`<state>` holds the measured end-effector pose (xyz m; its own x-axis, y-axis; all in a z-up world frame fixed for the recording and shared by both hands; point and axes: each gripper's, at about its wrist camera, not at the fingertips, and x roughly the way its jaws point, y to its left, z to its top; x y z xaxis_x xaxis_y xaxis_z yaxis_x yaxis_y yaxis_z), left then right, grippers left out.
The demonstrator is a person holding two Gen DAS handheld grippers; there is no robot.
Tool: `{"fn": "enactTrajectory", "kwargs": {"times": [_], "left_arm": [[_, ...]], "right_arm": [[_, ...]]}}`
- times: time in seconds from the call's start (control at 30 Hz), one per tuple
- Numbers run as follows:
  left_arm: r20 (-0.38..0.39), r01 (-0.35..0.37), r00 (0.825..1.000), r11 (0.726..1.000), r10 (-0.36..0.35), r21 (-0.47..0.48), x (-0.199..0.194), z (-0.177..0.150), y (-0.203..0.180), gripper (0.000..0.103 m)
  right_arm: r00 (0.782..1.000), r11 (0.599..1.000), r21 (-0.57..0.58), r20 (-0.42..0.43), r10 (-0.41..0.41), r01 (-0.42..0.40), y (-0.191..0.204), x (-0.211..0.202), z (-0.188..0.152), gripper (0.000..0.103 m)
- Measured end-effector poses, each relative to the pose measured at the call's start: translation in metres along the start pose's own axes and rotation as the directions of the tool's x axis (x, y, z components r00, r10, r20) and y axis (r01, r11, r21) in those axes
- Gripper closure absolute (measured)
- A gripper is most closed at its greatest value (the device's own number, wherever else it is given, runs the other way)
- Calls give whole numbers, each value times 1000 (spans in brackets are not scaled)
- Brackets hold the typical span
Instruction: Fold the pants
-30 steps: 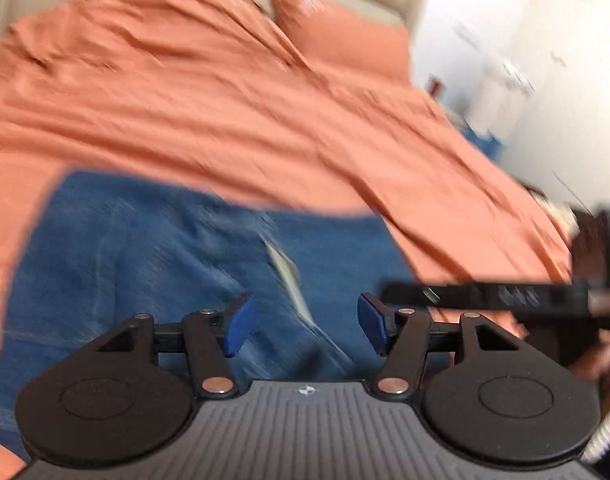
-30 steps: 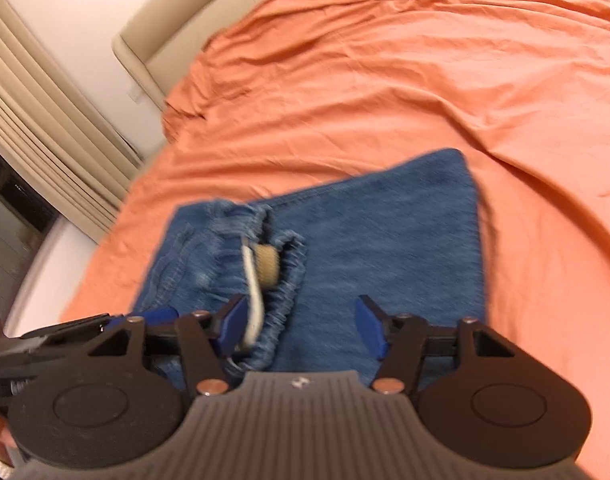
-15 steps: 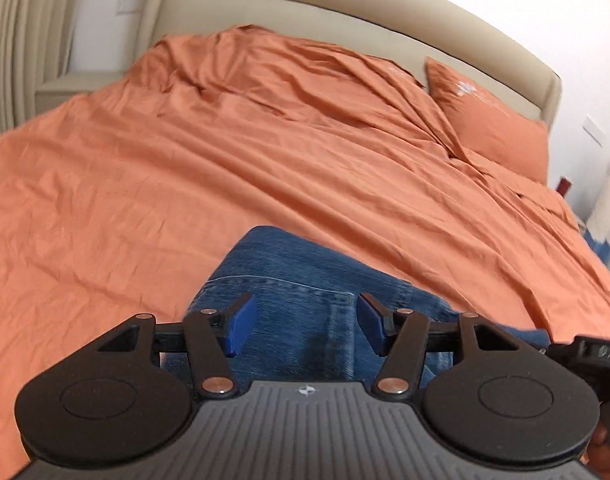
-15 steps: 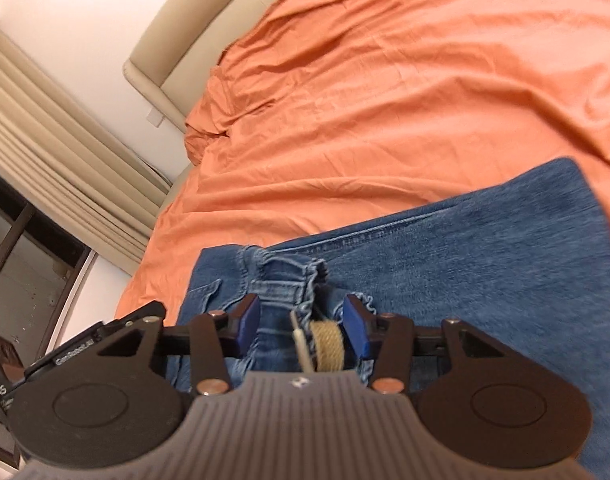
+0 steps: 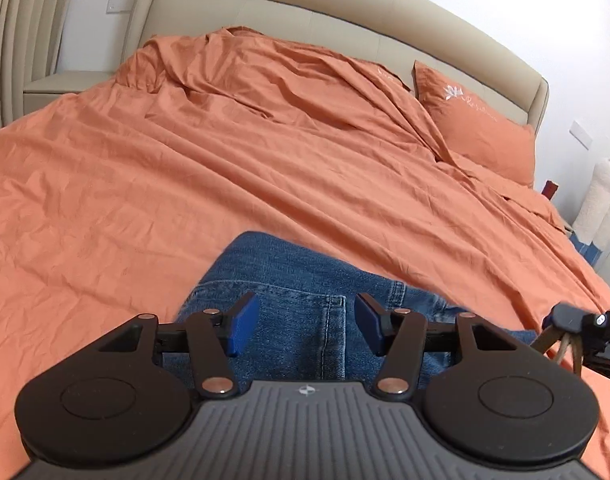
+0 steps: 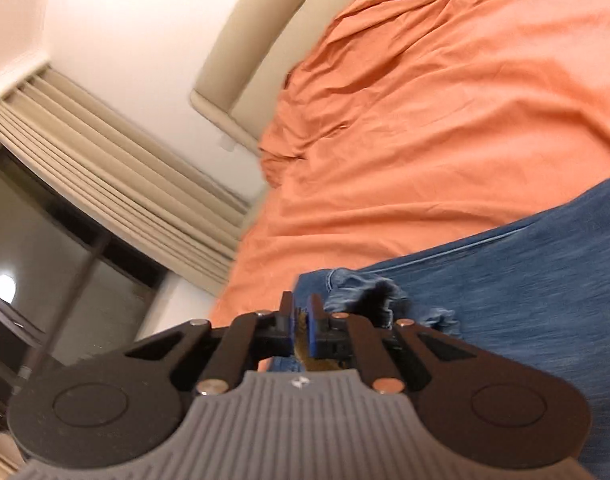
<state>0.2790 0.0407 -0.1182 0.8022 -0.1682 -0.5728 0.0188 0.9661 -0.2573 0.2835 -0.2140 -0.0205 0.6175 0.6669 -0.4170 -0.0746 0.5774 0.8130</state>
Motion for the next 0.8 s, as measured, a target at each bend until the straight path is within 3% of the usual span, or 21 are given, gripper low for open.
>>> {"fn": "enactTrajectory", "kwargs": {"times": [0.13, 0.23, 0.27, 0.3, 0.47, 0.57, 0.63, 0.7, 0.8], "left_arm": [[-32, -7, 999, 1000, 7, 12, 9, -4, 0, 39], [-35, -5, 999, 1000, 6, 9, 11, -5, 2, 39], [-35, -6, 999, 1000, 6, 8, 11, -5, 2, 39], [-34, -6, 999, 1000, 6, 5, 11, -4, 2, 39], [-46, -6, 999, 1000, 6, -11, 18, -5, 2, 39], [-51, -11, 999, 1000, 10, -7, 22, -6, 3, 40], [-51, -8, 999, 1000, 7, -9, 22, -6, 3, 42], [-41, 0, 999, 1000, 0, -9, 18, -5, 4, 44], [-11, 19, 1000, 1000, -19, -15, 10, -3, 5, 46]], "right_arm": [[996, 992, 102, -64, -64, 70, -27, 16, -9, 101], [990, 986, 111, -81, -116, 124, -37, 27, -14, 78], [991, 987, 110, -73, -113, 120, -38, 29, -15, 64], [993, 988, 111, -54, -102, 108, -39, 30, -14, 63], [999, 995, 87, 5, -49, 48, -43, 45, -13, 63], [994, 994, 47, -50, -98, 100, -50, 60, -20, 65], [991, 994, 38, -86, -103, 106, -53, 68, -26, 85], [991, 996, 52, -111, -71, 77, -48, 67, -26, 95], [996, 998, 60, -83, 18, -13, -30, 47, -16, 97]]}}
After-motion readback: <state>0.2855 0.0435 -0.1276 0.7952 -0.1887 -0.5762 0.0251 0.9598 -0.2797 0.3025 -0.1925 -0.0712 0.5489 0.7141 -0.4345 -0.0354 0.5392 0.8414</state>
